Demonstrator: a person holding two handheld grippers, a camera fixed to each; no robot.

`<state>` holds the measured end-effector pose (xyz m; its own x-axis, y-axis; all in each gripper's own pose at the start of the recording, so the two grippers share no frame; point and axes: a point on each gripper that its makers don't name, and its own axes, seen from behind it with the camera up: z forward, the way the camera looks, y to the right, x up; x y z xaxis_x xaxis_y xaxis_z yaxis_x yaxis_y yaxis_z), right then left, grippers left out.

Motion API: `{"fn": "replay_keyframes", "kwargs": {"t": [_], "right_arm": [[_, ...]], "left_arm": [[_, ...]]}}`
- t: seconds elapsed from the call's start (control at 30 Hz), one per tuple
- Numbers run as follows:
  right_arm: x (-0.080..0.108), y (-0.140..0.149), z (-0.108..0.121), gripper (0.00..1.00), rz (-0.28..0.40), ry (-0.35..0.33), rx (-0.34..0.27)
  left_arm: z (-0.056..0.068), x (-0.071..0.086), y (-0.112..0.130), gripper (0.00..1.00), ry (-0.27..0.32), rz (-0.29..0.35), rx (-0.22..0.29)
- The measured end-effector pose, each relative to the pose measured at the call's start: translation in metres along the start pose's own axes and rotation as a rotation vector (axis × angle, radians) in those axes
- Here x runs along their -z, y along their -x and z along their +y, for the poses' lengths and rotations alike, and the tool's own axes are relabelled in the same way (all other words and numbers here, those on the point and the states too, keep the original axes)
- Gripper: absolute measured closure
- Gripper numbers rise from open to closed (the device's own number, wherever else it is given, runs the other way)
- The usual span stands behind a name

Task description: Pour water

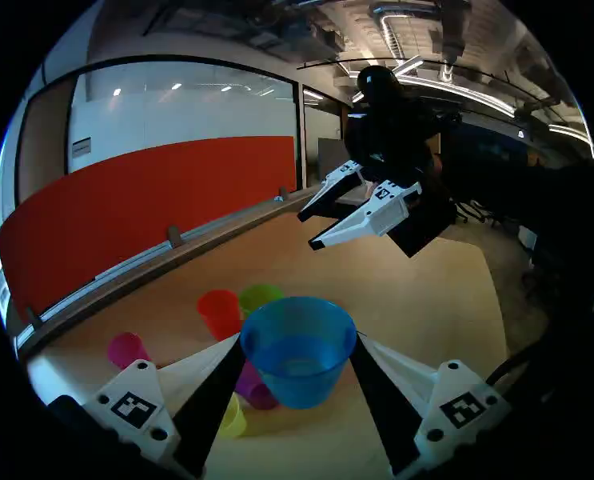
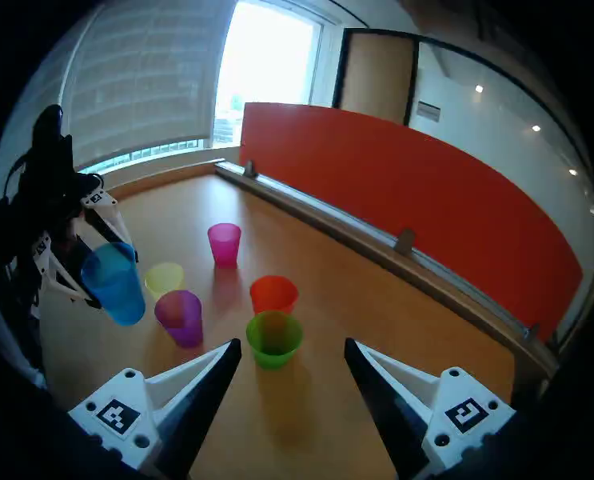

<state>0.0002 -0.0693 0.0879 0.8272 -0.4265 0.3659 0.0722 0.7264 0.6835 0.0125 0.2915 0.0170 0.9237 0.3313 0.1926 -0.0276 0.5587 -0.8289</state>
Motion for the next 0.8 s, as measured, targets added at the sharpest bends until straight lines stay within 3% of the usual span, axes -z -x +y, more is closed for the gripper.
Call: {"fn": "replay_keyframes", "kwargs": {"t": [0.8], "right_arm": [[-0.032,0.008,-0.010,0.00,-0.033,-0.039,0.007]], "left_arm": [[-0.035,0.036,-0.016,0.13,-0.098,0.036,0.013]]}}
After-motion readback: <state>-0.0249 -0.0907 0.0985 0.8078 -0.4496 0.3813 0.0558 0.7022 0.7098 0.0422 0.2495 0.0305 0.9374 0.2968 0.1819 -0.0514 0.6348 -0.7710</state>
